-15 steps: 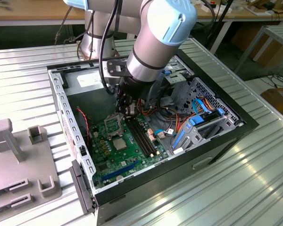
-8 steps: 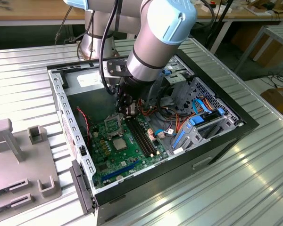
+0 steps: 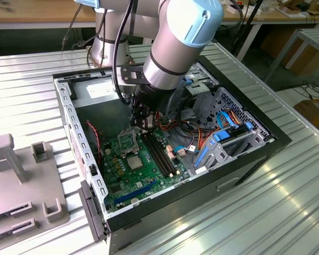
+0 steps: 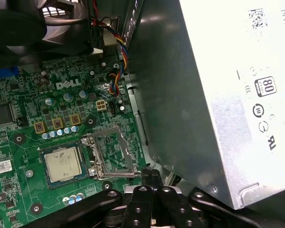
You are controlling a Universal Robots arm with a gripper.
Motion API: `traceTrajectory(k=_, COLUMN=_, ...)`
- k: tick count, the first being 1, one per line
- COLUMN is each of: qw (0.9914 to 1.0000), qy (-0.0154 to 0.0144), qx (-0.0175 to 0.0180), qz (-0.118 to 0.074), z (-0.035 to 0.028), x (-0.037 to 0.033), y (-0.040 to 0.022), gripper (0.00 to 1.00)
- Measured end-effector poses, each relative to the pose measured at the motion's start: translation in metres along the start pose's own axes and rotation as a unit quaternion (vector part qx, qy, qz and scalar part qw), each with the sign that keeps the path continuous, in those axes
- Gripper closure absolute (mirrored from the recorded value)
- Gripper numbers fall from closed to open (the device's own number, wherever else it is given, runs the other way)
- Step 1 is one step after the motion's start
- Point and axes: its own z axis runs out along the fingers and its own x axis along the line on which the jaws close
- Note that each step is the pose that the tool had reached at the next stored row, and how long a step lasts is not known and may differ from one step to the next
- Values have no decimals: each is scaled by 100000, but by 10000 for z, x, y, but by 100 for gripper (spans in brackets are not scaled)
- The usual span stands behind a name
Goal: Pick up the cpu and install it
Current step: 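Close the cpu cover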
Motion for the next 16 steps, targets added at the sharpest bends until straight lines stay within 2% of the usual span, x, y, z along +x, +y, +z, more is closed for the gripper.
traceTrajectory(k=4, qw=100000, qy=46, qx=-21, qz=-95, z=-3, x=0, y=0, gripper=89)
traceTrajectory(k=8, qw=100000, qy=221, qx=-5, qz=-198, z=-4, x=6, y=1, gripper=89)
traceTrajectory(k=16, qw=99986, qy=1623, qx=299, qz=-226, z=-6, x=15, y=-1, gripper=89)
